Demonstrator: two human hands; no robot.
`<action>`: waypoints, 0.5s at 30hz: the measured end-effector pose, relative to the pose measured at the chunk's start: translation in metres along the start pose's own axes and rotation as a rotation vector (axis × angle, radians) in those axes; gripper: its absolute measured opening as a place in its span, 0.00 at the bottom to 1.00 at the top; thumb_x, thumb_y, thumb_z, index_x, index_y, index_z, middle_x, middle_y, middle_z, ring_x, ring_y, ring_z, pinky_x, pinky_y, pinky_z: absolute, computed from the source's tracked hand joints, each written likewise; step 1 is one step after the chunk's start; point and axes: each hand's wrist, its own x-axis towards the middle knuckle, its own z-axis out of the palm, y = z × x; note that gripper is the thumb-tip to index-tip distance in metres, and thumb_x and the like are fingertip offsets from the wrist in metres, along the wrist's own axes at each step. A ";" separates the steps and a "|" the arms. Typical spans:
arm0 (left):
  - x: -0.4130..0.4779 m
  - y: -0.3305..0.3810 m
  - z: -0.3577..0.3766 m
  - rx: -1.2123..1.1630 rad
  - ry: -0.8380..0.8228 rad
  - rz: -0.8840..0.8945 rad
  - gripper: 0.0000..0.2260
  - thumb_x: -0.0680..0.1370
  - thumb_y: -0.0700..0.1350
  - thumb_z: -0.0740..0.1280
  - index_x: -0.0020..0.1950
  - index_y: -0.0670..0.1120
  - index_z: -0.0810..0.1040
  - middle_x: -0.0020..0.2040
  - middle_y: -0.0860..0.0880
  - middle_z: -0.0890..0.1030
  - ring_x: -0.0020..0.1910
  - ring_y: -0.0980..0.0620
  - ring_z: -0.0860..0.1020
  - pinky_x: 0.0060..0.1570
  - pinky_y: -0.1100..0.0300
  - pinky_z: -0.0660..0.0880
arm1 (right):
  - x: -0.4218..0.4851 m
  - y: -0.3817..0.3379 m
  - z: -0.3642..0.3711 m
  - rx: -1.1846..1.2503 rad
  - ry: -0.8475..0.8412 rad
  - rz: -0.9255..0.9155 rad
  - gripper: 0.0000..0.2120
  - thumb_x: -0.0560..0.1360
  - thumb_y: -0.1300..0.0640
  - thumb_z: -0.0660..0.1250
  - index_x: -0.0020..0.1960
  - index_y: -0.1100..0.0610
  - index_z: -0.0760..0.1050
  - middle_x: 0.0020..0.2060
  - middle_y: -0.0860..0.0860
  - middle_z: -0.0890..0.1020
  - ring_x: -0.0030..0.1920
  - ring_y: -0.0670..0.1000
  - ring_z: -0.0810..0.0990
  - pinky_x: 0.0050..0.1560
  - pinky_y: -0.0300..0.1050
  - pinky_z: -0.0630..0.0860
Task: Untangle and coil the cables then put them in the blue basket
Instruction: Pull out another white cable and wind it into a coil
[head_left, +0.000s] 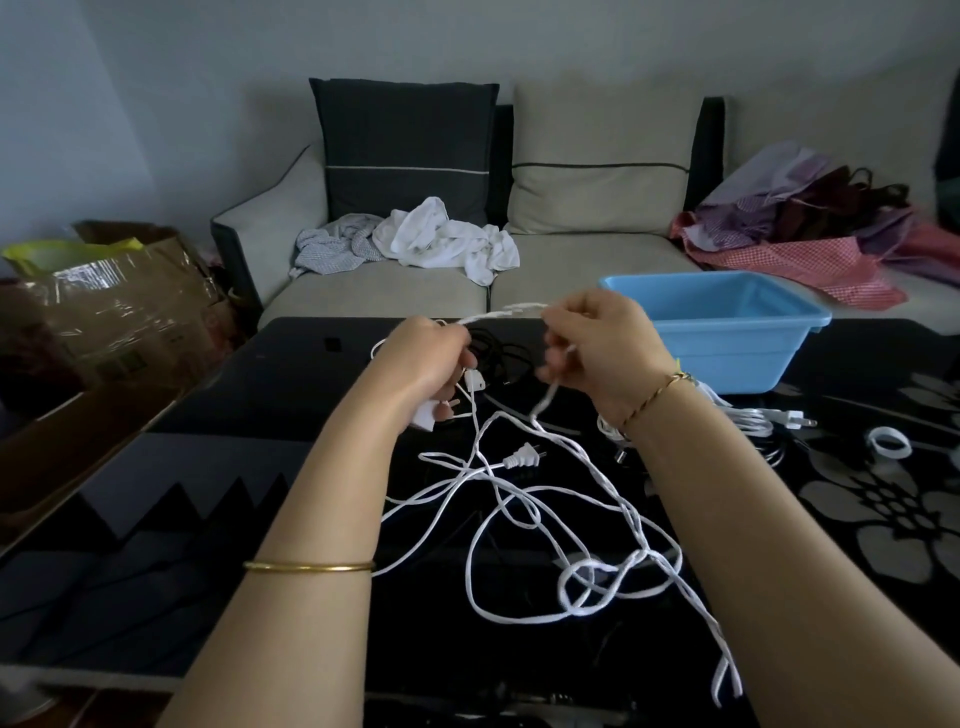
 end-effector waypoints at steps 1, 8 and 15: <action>-0.002 -0.001 -0.003 0.005 -0.069 -0.019 0.12 0.79 0.42 0.57 0.40 0.40 0.76 0.20 0.53 0.63 0.18 0.55 0.60 0.25 0.63 0.65 | 0.004 0.003 -0.006 -0.127 0.049 -0.059 0.09 0.76 0.65 0.63 0.38 0.58 0.70 0.30 0.52 0.72 0.21 0.44 0.68 0.24 0.39 0.71; -0.018 -0.001 -0.021 -0.165 -0.472 0.046 0.19 0.81 0.52 0.58 0.43 0.39 0.77 0.22 0.54 0.57 0.20 0.58 0.57 0.23 0.64 0.65 | 0.018 0.018 -0.029 -0.372 0.026 -0.102 0.09 0.77 0.55 0.65 0.37 0.53 0.74 0.26 0.44 0.68 0.25 0.44 0.62 0.24 0.35 0.60; -0.019 0.004 -0.030 -0.527 -0.509 0.039 0.19 0.80 0.51 0.57 0.37 0.41 0.77 0.19 0.56 0.57 0.18 0.59 0.57 0.19 0.66 0.63 | 0.022 0.032 -0.043 -0.260 -0.062 0.106 0.16 0.80 0.51 0.59 0.36 0.57 0.72 0.31 0.50 0.66 0.21 0.43 0.61 0.18 0.32 0.55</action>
